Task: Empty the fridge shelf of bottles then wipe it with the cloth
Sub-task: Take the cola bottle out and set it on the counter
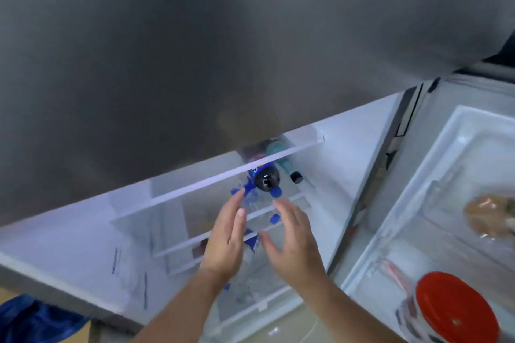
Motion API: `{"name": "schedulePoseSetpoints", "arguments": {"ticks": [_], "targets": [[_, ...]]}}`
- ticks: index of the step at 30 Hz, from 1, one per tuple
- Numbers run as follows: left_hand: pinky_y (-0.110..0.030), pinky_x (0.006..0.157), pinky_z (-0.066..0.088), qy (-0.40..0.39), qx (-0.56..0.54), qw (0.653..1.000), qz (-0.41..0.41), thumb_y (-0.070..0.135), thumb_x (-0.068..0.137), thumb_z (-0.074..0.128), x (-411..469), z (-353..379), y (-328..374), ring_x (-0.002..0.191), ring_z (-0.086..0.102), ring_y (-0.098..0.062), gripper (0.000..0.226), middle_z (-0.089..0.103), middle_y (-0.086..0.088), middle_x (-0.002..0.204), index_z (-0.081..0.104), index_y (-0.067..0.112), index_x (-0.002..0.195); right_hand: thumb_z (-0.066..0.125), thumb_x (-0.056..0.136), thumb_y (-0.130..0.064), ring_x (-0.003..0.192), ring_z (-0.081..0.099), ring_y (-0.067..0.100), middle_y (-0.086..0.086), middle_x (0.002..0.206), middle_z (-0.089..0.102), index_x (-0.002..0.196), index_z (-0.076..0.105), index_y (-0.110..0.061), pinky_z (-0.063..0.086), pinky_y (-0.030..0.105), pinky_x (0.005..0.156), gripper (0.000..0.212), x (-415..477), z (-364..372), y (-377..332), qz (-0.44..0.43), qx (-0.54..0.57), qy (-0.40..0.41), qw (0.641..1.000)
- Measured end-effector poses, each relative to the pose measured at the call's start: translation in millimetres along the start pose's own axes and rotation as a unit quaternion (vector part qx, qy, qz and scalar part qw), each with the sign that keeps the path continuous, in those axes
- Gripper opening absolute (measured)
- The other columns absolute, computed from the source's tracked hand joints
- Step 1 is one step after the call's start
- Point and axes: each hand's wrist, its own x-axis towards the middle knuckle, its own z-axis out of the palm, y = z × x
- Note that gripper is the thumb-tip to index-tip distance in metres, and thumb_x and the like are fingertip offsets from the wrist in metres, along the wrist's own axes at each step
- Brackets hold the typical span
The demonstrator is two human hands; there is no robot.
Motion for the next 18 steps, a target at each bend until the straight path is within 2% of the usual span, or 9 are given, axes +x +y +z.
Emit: {"name": "schedulePoseSetpoints", "arguments": {"ticks": [3,7,8,9,11,12,14,16,18], "targets": [[-0.034,0.123,0.031,-0.007,-0.016,1.0,-0.014,0.044,0.11,0.035,67.2,33.6,-18.0,0.146,0.039,-0.002,0.034,0.044,0.036,0.142,0.046,0.046,0.143,0.067,0.083,-0.042,0.136,0.042,0.02,0.003,0.147,0.044,0.146,0.042,-0.016,0.041,0.035,0.112,0.073,29.5,26.3,39.5,0.061,0.001,0.007,0.998],[0.003,0.084,0.036,0.019,-0.053,0.996,-0.075,0.033,0.112,0.038,141.7,62.3,-36.2,0.111,0.059,-0.008,0.021,0.056,0.023,0.113,0.056,0.039,0.121,0.068,0.083,-0.049,0.148,0.022,0.015,-0.003,0.161,0.023,0.153,0.026,-0.03,0.028,0.034,0.121,0.083,61.1,54.4,76.1,0.093,-0.018,-0.028,0.995],[-0.001,0.09,0.042,0.016,-0.079,0.992,-0.094,0.038,0.11,0.045,156.2,64.1,-43.4,0.108,0.06,-0.007,0.019,0.06,0.023,0.111,0.06,0.038,0.121,0.068,0.083,-0.051,0.149,0.02,0.016,-0.003,0.161,0.022,0.153,0.025,-0.031,0.027,0.035,0.122,0.085,68.1,59.8,83.1,0.09,-0.028,-0.032,0.995],[-0.018,0.098,0.052,0.012,-0.108,0.989,-0.102,0.046,0.105,0.053,169.7,67.7,-51.0,0.112,0.064,-0.011,0.024,0.068,0.015,0.115,0.063,0.039,0.126,0.068,0.083,-0.052,0.15,0.019,0.017,-0.003,0.162,0.02,0.153,0.023,-0.032,0.025,0.035,0.123,0.086,74.7,64.3,88.7,0.088,-0.036,-0.039,0.995],[-0.058,0.084,0.061,-0.005,-0.114,0.989,-0.091,0.054,0.097,0.057,197.5,71.4,-68.2,0.106,0.068,-0.024,0.037,0.071,-0.014,0.115,0.066,0.032,0.125,0.07,0.081,-0.053,0.149,0.021,0.017,-0.004,0.162,0.019,0.153,0.02,-0.036,0.025,0.034,0.123,0.089,86.5,73.9,96.5,0.083,-0.044,-0.053,0.994],[-0.061,0.082,0.058,0.002,-0.091,0.994,-0.061,0.056,0.095,0.056,212.3,71.8,-73.9,0.103,0.068,-0.026,0.041,0.07,-0.02,0.116,0.065,0.027,0.123,0.071,0.079,-0.052,0.148,0.025,0.017,-0.006,0.161,0.021,0.151,0.021,-0.038,0.029,0.034,0.122,0.089,91.7,77.8,98.3,0.079,-0.043,-0.054,0.994],[-0.052,0.102,0.053,0.039,-0.056,0.997,-0.025,0.07,0.088,0.053,238.4,73.0,-73.3,0.12,0.062,-0.024,0.062,0.066,-0.008,0.135,0.06,0.026,0.132,0.075,0.077,-0.044,0.141,0.037,0.016,-0.01,0.157,0.028,0.149,0.025,-0.041,0.039,0.035,0.116,0.088,99.6,85.3,100.3,0.075,-0.031,-0.043,0.996],[-0.05,0.119,0.038,0.039,-0.025,0.997,-0.066,0.096,0.067,0.049,268.0,72.7,-85.8,0.14,0.049,-0.025,0.102,0.052,-0.002,0.155,0.054,0.029,0.145,0.074,0.079,-0.034,0.135,0.044,0.015,-0.012,0.153,0.034,0.146,0.029,-0.041,0.045,0.036,0.111,0.081,101.9,92.1,102.2,0.07,-0.03,-0.03,0.997],[-0.056,0.114,0.043,0.03,-0.027,0.991,-0.126,0.11,0.035,0.045,292.5,72.2,-105.0,0.135,0.055,-0.033,0.139,0.057,-0.012,0.147,0.054,0.028,0.146,0.071,0.083,-0.027,0.132,0.045,0.016,-0.011,0.151,0.035,0.145,0.029,-0.041,0.046,0.035,0.11,0.076,100.8,97.2,104.1,0.066,-0.038,-0.029,0.997]]}}
